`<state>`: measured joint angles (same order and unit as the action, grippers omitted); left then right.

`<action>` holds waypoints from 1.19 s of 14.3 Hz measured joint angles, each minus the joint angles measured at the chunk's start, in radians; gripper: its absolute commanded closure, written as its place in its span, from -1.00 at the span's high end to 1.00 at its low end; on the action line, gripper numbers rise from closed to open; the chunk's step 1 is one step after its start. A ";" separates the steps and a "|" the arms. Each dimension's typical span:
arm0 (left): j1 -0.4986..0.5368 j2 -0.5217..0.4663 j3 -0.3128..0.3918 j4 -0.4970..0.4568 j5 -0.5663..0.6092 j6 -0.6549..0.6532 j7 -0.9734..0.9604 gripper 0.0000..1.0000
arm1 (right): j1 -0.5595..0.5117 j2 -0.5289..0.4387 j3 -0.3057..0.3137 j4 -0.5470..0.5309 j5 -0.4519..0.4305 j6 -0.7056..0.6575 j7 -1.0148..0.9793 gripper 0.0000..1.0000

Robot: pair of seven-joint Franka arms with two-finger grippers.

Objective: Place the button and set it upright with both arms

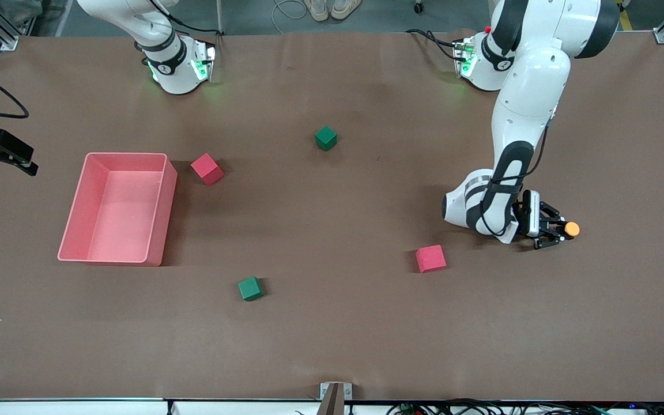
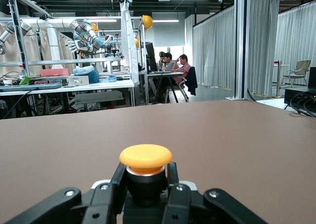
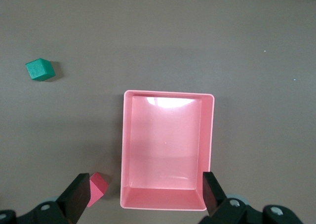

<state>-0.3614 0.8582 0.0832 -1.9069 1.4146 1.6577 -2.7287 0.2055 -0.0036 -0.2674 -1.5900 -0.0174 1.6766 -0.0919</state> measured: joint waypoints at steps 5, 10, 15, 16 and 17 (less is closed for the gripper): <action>-0.002 0.013 -0.001 0.010 0.000 -0.004 -0.001 1.00 | 0.004 0.013 0.000 0.000 0.000 0.000 0.000 1.00; -0.002 0.015 -0.002 0.014 0.000 -0.004 0.001 1.00 | 0.005 0.018 0.000 -0.001 0.000 -0.001 0.000 1.00; -0.002 0.015 -0.002 0.016 0.000 -0.004 0.011 1.00 | 0.006 0.022 0.000 -0.001 0.000 -0.001 0.000 1.00; -0.002 0.015 -0.002 0.016 0.000 -0.004 0.016 1.00 | 0.007 0.023 0.000 -0.001 0.000 -0.001 0.000 1.00; -0.002 0.015 -0.002 0.015 0.000 -0.005 0.020 1.00 | 0.009 0.024 0.000 -0.001 0.000 -0.001 0.000 1.00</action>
<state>-0.3635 0.8727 0.0815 -1.8915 1.4146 1.6523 -2.7091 0.2145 0.0199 -0.2672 -1.5906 -0.0174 1.6754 -0.0919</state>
